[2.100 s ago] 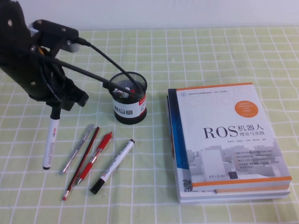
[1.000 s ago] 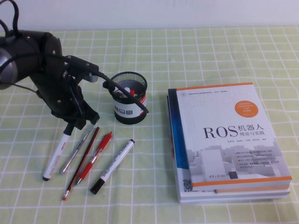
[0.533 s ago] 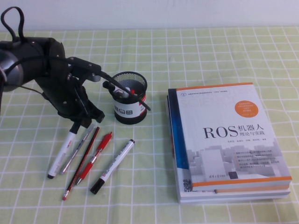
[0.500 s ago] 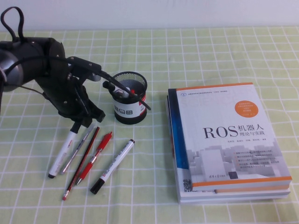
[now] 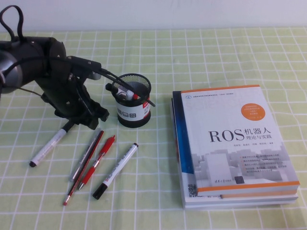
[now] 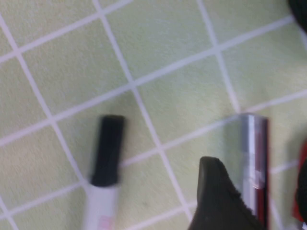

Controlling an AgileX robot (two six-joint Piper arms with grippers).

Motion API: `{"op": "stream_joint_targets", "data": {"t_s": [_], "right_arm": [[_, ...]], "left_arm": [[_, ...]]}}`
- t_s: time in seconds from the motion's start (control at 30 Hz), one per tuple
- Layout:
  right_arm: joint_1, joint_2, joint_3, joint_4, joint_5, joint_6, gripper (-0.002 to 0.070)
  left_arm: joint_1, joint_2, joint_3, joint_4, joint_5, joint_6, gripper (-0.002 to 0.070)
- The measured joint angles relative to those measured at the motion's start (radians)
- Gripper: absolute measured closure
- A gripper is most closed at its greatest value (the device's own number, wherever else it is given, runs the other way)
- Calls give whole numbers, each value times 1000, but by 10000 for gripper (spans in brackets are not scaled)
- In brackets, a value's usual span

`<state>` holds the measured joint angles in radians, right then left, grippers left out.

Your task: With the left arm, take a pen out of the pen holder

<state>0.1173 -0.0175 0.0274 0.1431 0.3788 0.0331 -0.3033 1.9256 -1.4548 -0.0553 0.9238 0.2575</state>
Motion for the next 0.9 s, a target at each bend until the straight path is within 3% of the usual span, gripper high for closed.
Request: {"op": "stream_joint_targets", "data": {"t_s": [0.13,0.27,0.33,0.9], "right_arm": [[0,0,0,0,0,0,688],[0,0,0,0,0,0,688],[0,0,0,0,0,0,688],[0,0,0,0,0,0,688]], "left_arm": [[-31,-73,0,1,33,-32,399],[-74,-225,63,-3,11,-42,586],[-95,-317,119,-8,-5,-46,638],[-105,-1021,725,-26,-357,-122,675]]}}
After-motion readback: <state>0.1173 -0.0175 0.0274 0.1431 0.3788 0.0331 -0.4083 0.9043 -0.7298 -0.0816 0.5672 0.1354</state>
